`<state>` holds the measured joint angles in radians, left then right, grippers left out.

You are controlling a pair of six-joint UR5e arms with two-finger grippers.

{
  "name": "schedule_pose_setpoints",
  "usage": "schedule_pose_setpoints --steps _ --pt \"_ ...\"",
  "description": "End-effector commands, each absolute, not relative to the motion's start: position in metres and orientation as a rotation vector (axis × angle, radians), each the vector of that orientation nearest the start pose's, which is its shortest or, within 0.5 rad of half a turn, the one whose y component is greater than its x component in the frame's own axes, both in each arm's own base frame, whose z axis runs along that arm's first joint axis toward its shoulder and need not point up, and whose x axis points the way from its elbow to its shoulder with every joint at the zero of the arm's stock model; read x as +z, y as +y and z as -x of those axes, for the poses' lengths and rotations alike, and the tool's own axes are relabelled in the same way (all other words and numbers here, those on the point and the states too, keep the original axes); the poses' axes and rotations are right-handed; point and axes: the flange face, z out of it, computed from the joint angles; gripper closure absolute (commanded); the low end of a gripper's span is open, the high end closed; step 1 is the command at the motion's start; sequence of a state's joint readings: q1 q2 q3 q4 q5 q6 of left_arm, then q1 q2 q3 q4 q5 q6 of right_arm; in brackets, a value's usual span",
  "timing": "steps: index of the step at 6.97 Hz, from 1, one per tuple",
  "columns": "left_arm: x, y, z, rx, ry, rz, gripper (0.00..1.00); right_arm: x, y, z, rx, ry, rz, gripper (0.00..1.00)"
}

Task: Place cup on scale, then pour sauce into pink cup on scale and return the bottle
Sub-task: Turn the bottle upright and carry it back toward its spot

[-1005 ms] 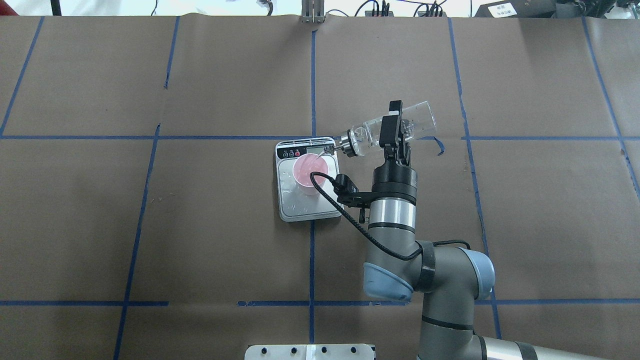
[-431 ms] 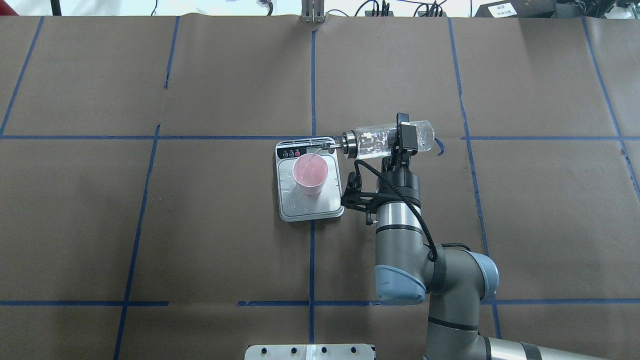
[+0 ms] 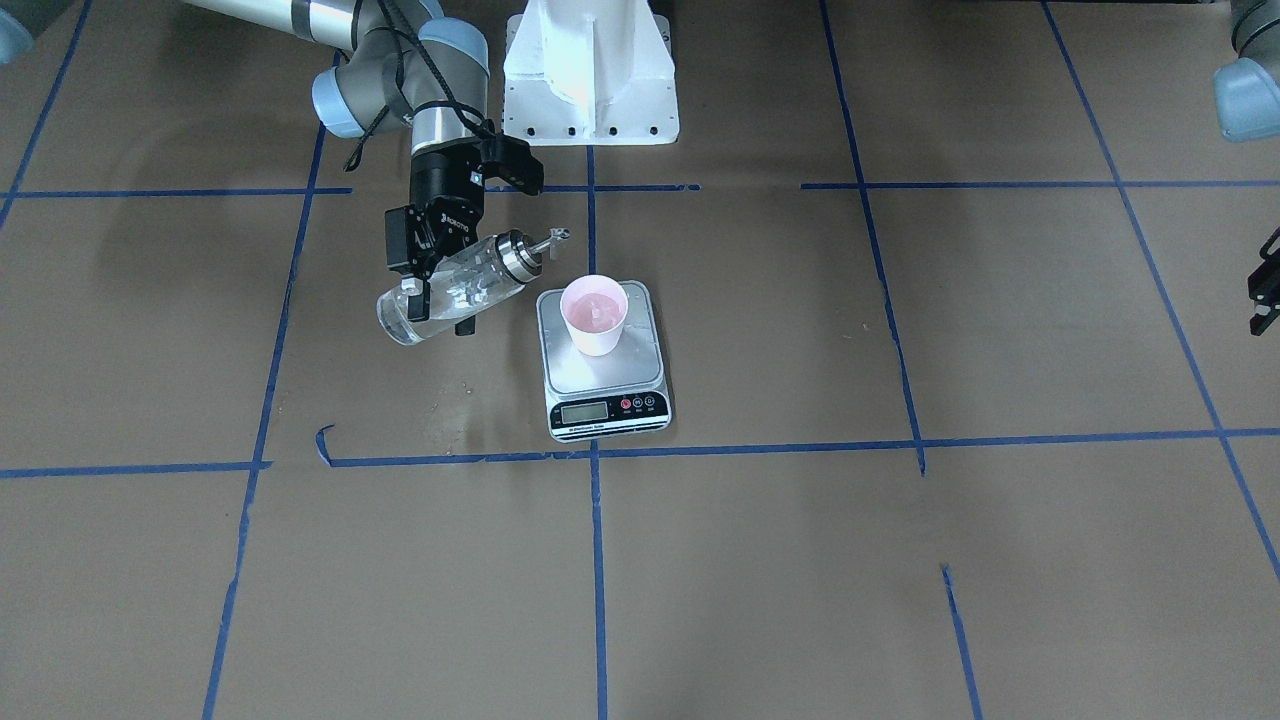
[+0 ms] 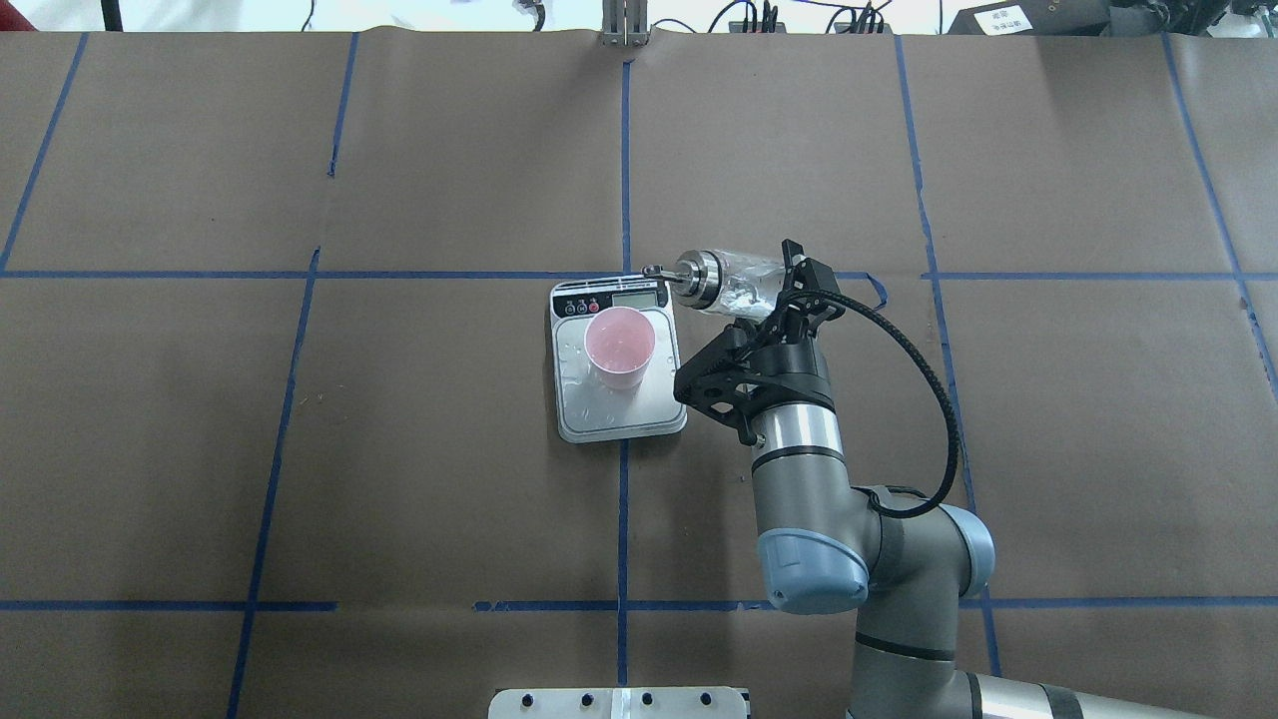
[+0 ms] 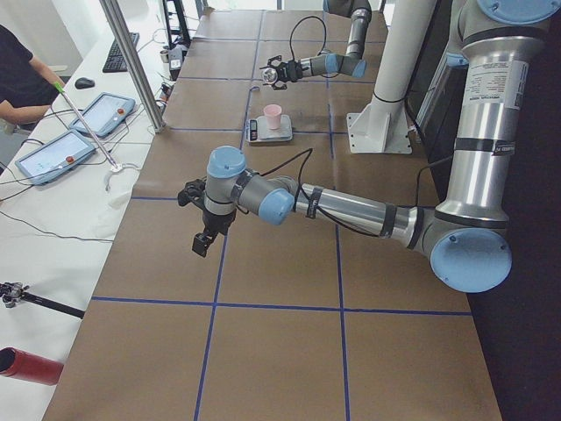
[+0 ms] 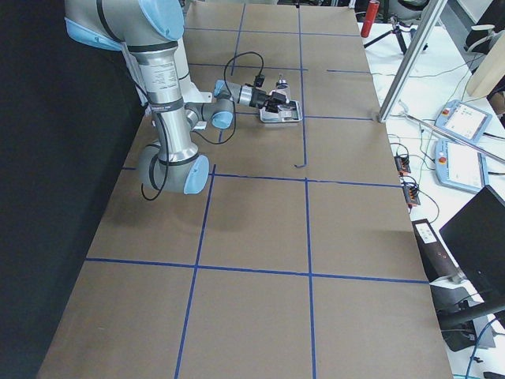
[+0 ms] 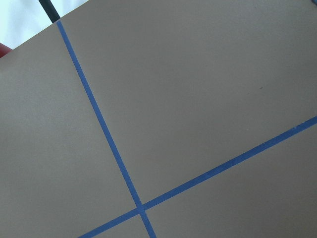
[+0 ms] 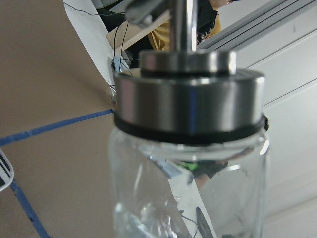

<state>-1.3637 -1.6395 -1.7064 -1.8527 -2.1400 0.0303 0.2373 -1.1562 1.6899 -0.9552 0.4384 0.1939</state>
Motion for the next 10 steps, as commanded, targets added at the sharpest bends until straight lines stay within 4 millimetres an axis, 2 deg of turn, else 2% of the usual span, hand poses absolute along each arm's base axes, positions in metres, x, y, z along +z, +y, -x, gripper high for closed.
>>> schedule_pose_setpoints --steps 1,2,4,5,6,8,10 --pt "0.534 -0.546 -0.033 0.364 0.601 -0.425 0.00 0.286 -0.354 0.512 -0.122 -0.235 -1.390 1.00" --pt "0.533 -0.546 -0.033 0.365 0.601 -0.427 0.00 0.289 -0.355 0.505 -0.067 -0.333 -1.356 1.00" --pt "0.532 -0.546 -0.033 0.365 0.601 -0.428 0.00 0.342 -0.377 0.468 0.096 -0.405 -1.274 1.00" --pt "0.525 -0.545 -0.032 0.367 0.601 -0.442 0.00 0.358 -0.383 0.434 0.161 -0.485 -1.210 1.00" --pt "0.521 -0.545 -0.032 0.366 0.602 -0.449 0.00 0.375 -0.378 0.398 0.195 -0.541 -1.150 1.00" --pt "0.516 -0.547 -0.033 0.365 0.603 -0.458 0.00 0.395 -0.375 0.387 0.343 -0.617 -1.084 1.00" --pt "0.515 -0.546 -0.033 0.365 0.603 -0.459 0.00 0.449 -0.366 0.369 0.552 -0.745 -1.014 1.00"
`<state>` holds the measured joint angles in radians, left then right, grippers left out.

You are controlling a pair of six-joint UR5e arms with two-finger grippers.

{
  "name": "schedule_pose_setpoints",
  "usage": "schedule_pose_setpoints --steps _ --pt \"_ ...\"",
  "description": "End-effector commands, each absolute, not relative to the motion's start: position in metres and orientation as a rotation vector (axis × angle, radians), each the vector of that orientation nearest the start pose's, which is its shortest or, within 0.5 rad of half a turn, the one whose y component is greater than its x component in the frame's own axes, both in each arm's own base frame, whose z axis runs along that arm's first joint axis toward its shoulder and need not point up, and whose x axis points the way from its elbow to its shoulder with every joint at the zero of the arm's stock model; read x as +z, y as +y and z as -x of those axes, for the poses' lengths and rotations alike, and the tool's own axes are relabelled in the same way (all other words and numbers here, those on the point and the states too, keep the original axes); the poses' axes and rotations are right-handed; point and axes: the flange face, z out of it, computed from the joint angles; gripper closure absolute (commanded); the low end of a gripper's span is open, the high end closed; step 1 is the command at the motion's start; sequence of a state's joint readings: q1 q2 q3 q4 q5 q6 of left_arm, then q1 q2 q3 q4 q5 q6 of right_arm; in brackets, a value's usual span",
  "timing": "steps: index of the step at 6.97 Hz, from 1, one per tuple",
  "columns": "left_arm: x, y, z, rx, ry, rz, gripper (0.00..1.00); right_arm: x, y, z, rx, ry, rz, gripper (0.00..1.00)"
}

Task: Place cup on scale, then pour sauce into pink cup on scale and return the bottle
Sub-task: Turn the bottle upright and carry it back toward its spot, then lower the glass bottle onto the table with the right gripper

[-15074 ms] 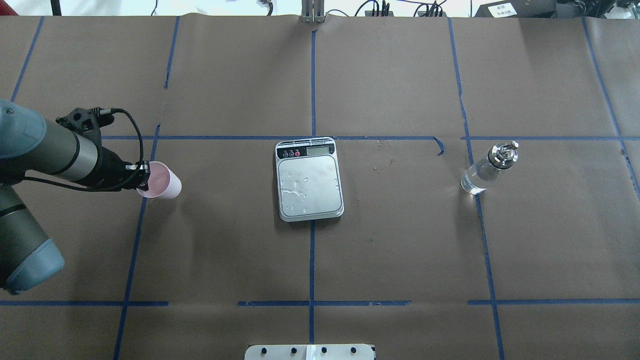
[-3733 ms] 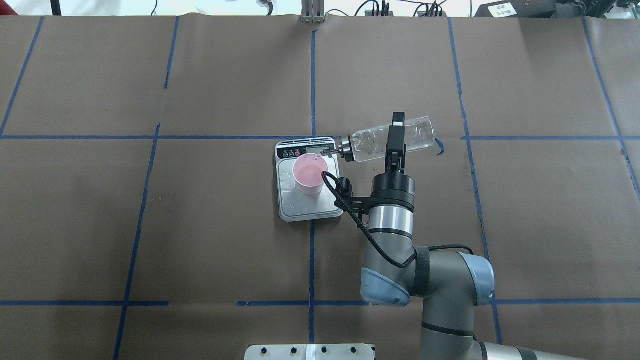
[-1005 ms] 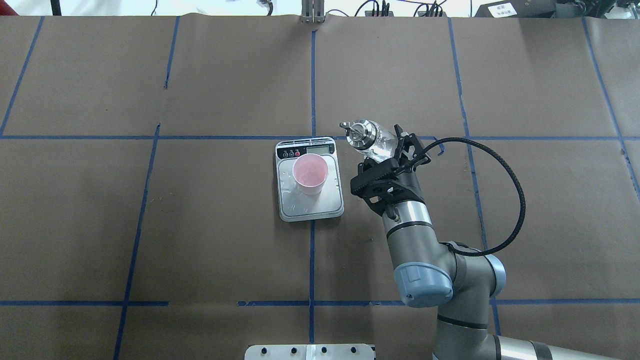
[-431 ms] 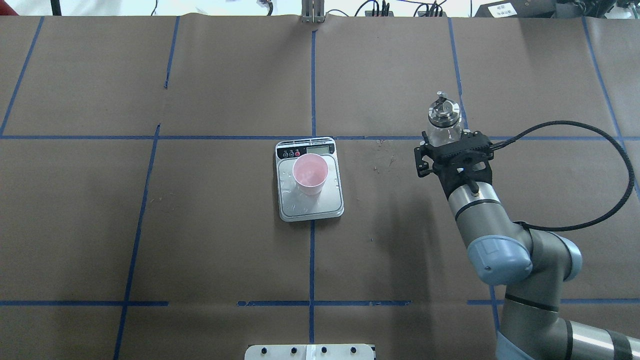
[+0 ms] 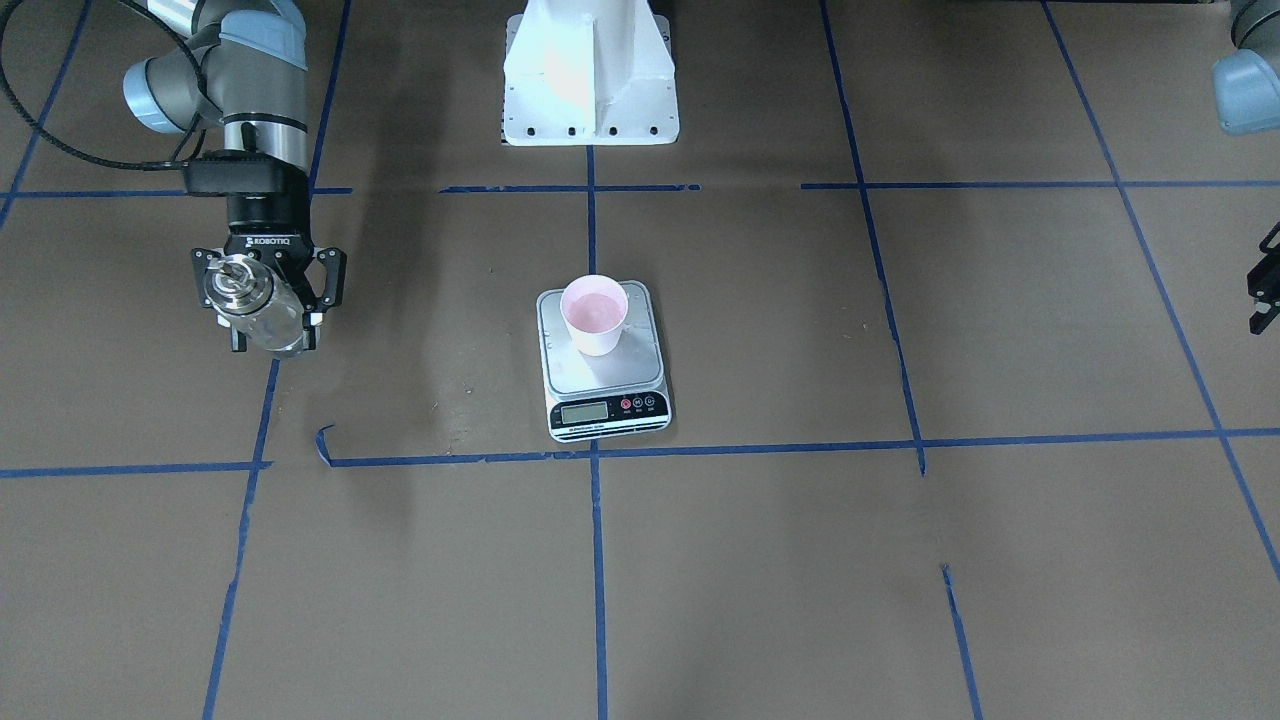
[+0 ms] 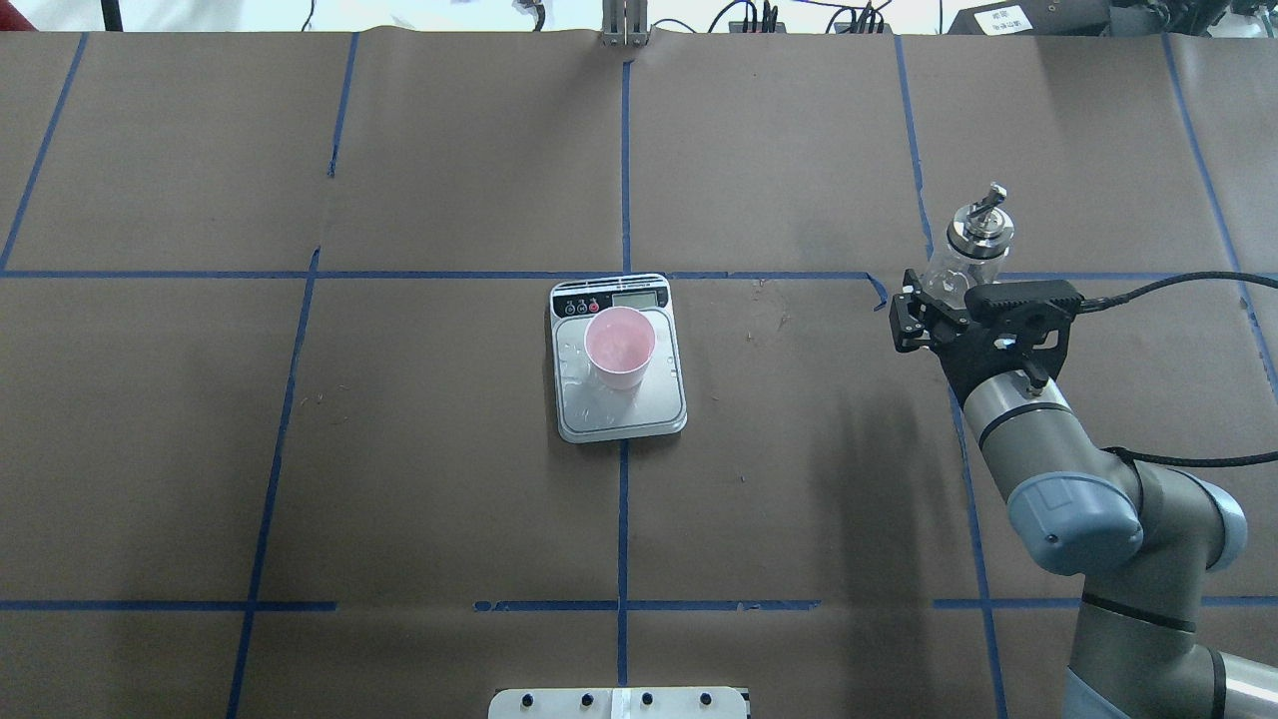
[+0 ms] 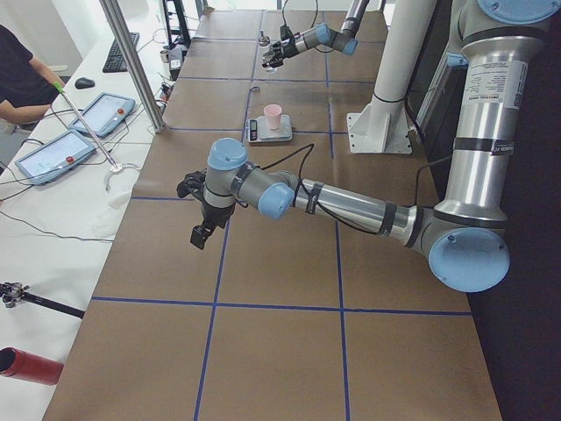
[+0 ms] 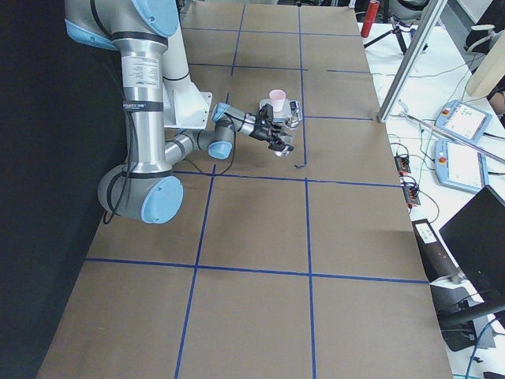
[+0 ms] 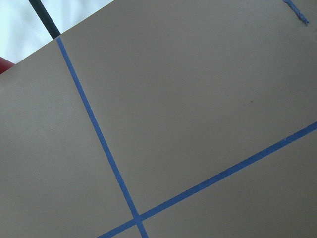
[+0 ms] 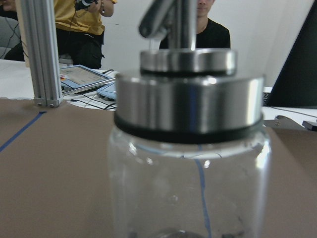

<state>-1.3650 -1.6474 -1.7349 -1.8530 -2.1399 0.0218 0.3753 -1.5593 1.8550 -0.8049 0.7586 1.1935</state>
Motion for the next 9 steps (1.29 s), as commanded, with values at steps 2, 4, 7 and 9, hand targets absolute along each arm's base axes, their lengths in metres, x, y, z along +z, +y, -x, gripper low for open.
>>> schedule_pose_setpoints --steps 2,4,7,9 --pt "0.517 -0.546 -0.032 0.368 0.602 -0.456 0.00 0.485 -0.366 0.373 0.566 -0.658 -1.084 1.00" --pt "0.518 -0.546 -0.032 0.371 0.602 -0.456 0.00 0.485 -0.349 0.401 0.554 -0.640 -1.138 1.00" --pt "0.520 -0.545 -0.032 0.371 0.601 -0.452 0.00 0.498 -0.336 0.428 0.524 -0.623 -1.156 1.00" --pt "0.520 -0.546 -0.032 0.370 0.601 -0.451 0.00 0.505 -0.336 0.429 0.517 -0.612 -1.154 1.00"
